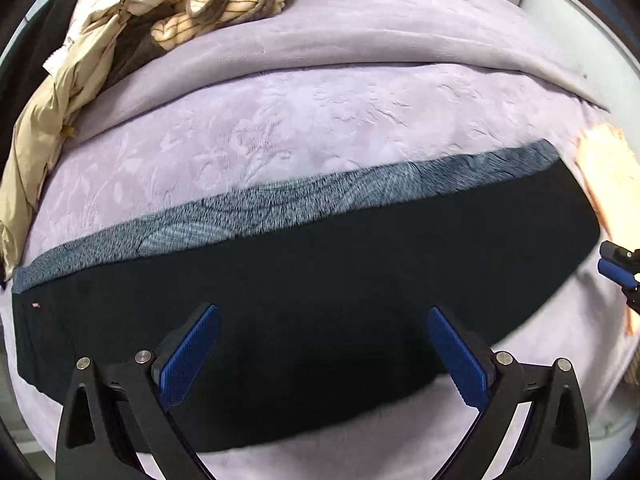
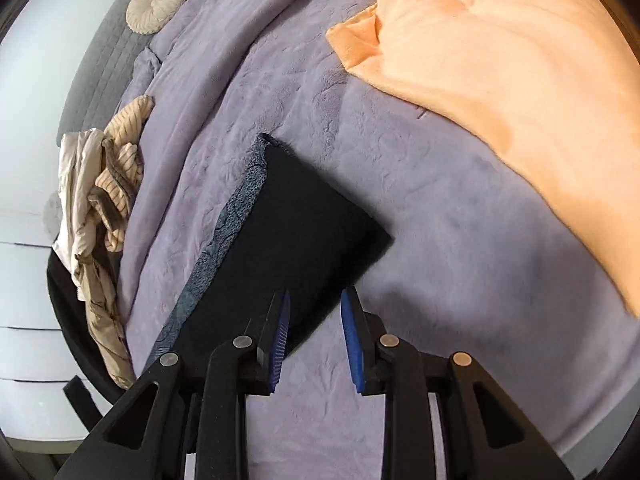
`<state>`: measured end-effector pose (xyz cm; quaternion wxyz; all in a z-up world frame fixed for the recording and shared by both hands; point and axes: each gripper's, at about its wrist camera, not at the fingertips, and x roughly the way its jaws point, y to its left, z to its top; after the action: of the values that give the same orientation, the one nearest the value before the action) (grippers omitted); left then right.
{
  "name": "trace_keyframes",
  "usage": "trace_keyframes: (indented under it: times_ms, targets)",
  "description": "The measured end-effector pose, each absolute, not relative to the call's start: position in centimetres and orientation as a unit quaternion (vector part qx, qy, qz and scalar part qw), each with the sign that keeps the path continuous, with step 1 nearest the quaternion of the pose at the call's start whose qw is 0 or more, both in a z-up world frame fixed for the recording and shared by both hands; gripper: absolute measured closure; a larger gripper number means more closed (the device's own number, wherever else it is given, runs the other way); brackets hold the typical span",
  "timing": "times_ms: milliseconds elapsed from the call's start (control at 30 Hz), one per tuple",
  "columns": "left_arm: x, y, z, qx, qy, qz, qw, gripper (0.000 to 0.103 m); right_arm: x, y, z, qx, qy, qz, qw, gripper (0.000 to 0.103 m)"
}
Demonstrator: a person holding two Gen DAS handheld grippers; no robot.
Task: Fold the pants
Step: 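Open both grippers and smooth the folded trousers flat on the bedspread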
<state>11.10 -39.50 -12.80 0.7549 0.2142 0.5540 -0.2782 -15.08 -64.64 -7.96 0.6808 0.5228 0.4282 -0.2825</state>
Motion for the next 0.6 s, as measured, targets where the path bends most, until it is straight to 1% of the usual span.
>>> trace_keyframes:
  times_ms: [33,67,167,233,267,333,367,400,433,533,600]
  targets:
    - [11.1,-39.5,-13.4,0.22,0.553,-0.271,0.757,0.0,-15.0,-64.7,-8.6,0.517,0.431,-0.286,0.682,0.075]
    - [11.1,-39.3,-14.0,0.227,0.555,-0.262,0.756,0.0,-15.0,-65.0,-9.2,0.505,0.44,-0.295,0.682,0.089]
    - [10.8,-39.1,-16.6,0.239,0.579,-0.237,0.743,0.0,-15.9,-64.5,-10.6,0.478,0.468,-0.301,0.679,0.092]
    - [10.5,-38.4,-17.2,0.226,0.587,-0.23,0.743,0.0,-16.7,-64.0,-11.1,0.452,0.498,-0.31,0.672,0.097]
    - [10.4,-38.3,-17.2,0.223,0.585,-0.23,0.745,0.0,-17.4,-63.9,-11.2,0.453,0.499,-0.304,0.673,0.101]
    - [10.3,-38.3,-17.0,0.229,0.583,-0.229,0.745,0.0,-18.3,-64.1,-10.4,0.462,0.487,-0.297,0.679,0.1]
    - [10.2,-38.5,-17.0,0.234,0.583,-0.229,0.744,0.0,-18.4,-64.1,-9.5,0.458,0.482,-0.297,0.685,0.098]
    - [10.2,-38.6,-17.1,0.238,0.583,-0.227,0.743,0.0,-18.4,-64.1,-8.6,0.454,0.476,-0.295,0.693,0.093]
    - [10.1,-38.8,-17.2,0.243,0.583,-0.226,0.742,0.0,-18.1,-64.2,-7.7,0.45,0.468,-0.292,0.702,0.092]
    - [9.9,-39.1,-17.2,0.251,0.579,-0.221,0.743,0.0,-16.0,-64.3,-5.0,0.427,0.436,-0.274,0.743,0.092]
    - [9.7,-39.3,-17.2,0.252,0.577,-0.217,0.746,0.0,-14.0,-64.6,-4.6,0.416,0.439,-0.26,0.753,0.088]
